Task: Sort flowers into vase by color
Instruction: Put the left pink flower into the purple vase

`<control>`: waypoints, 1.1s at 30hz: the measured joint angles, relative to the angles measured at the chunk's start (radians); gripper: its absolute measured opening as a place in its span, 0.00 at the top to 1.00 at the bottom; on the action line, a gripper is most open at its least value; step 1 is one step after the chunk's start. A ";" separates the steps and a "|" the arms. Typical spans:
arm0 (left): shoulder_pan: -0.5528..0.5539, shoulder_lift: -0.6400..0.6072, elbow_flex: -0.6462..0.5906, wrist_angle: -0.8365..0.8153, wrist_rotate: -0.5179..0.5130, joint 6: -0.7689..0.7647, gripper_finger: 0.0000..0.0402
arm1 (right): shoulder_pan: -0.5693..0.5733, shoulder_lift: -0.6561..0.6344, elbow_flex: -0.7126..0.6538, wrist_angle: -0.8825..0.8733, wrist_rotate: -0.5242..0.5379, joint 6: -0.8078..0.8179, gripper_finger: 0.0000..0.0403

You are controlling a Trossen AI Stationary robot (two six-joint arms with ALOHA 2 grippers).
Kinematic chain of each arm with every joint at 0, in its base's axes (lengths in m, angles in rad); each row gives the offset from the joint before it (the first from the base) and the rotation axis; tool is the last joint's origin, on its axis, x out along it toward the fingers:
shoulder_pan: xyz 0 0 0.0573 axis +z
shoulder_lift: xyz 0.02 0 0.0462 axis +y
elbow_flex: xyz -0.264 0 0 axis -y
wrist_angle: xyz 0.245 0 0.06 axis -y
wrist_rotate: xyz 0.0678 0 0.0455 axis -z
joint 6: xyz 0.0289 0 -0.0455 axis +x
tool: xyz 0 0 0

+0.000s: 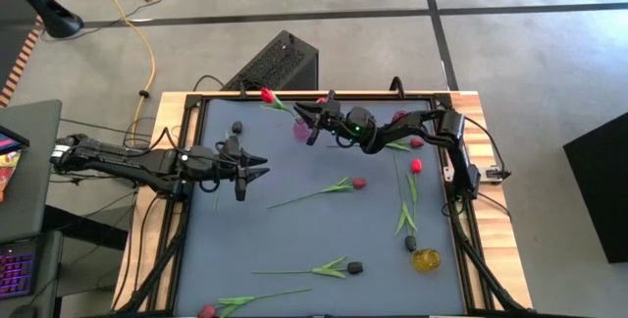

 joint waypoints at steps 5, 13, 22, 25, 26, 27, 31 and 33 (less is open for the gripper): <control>0.000 0.000 0.000 -0.011 0.009 -0.001 0.68 | 0.000 -0.008 -0.005 -0.005 -0.026 0.005 0.78; 0.000 0.000 0.000 -0.045 0.010 -0.006 0.68 | -0.022 -0.194 -0.048 -0.368 -0.059 0.177 0.78; 0.000 0.000 0.000 -0.045 0.000 0.009 0.68 | -0.052 -0.430 -0.048 -0.963 -0.056 0.067 0.78; 0.000 0.000 0.000 -0.045 -0.031 0.009 0.68 | -0.058 -0.462 -0.048 -1.017 -0.058 0.226 0.78; 0.000 0.000 0.000 -0.045 -0.052 0.005 0.68 | -0.060 -0.470 -0.048 -1.035 -0.066 0.243 0.78; 0.001 0.000 0.000 -0.044 -0.077 -0.004 0.68 | -0.062 -0.477 -0.048 -1.052 -0.075 0.239 0.78; 0.029 0.000 0.000 -0.043 -0.204 -0.144 0.68 | -0.050 -0.496 -0.048 -1.105 -0.079 0.167 0.78; 0.073 0.000 0.000 -0.036 -0.203 -0.202 0.68 | -0.043 -0.497 -0.048 -1.108 -0.083 0.167 0.78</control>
